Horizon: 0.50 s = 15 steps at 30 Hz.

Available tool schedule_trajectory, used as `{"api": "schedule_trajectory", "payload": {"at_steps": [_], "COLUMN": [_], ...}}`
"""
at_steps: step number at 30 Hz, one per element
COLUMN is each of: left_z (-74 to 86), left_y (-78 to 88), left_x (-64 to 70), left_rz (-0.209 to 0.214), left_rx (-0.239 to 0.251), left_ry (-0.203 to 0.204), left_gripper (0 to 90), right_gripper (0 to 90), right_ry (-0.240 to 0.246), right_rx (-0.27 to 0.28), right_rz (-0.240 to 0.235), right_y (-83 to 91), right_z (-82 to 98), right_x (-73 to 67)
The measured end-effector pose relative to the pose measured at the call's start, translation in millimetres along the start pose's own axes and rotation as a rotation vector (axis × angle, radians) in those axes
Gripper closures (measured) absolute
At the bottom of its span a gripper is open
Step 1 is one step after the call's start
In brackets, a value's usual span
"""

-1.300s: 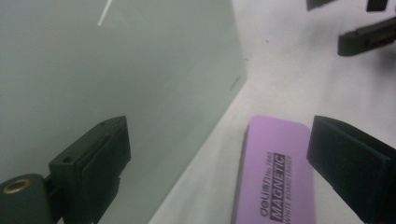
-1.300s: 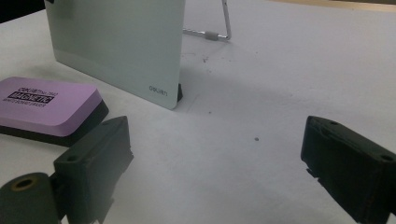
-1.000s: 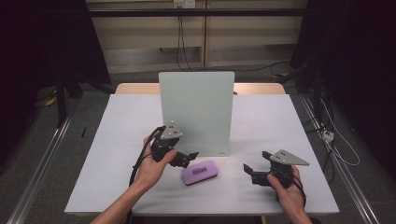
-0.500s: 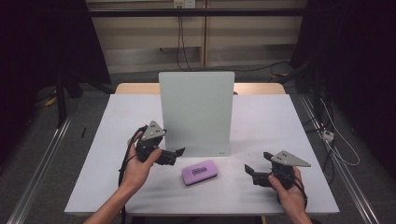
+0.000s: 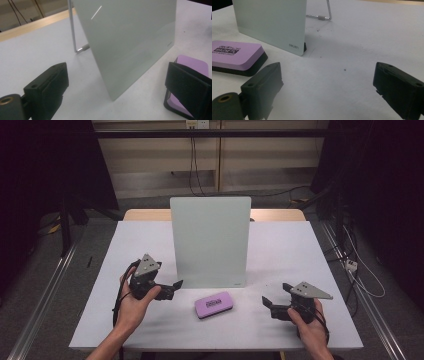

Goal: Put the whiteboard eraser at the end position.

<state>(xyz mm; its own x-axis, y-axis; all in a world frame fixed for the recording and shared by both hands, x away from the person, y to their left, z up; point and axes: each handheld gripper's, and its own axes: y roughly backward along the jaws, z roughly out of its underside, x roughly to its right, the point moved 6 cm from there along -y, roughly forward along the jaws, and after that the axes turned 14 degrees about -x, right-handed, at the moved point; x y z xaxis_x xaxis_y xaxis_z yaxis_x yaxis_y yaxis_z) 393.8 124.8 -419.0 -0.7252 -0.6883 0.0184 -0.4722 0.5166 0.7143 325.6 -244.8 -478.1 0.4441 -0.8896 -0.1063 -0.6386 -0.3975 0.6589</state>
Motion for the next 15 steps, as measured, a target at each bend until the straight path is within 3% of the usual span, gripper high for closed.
{"api": "schedule_trajectory", "payload": {"at_steps": [6, 8, 11, 15], "left_z": [14.4, 19.4, 27.3, 42.7], "left_y": [6.6, 9.1, 12.4, 18.6], "left_x": [-6.4, -8.0, -8.8, -13.7], "left_rz": [-0.013, -0.023, -0.014, -0.042], "left_rx": [0.011, 0.009, 0.007, -0.004], "left_ry": [0.039, 0.026, 0.046, 0.049], "left_gripper": [5.0, 4.9, 4.9, 4.9], "right_gripper": [8.7, 8.6, 8.6, 8.7], "right_ry": [-0.001, -0.002, 0.0, -0.002], "right_rx": [-0.002, -0.003, -0.004, -0.006], "right_rz": [0.001, 0.001, 0.001, 0.003], "right_y": [0.1, 0.0, -0.4, 0.0], "right_z": [0.4, 0.4, 0.5, 0.9], "right_x": [0.3, 0.0, -0.3, -0.3]}}
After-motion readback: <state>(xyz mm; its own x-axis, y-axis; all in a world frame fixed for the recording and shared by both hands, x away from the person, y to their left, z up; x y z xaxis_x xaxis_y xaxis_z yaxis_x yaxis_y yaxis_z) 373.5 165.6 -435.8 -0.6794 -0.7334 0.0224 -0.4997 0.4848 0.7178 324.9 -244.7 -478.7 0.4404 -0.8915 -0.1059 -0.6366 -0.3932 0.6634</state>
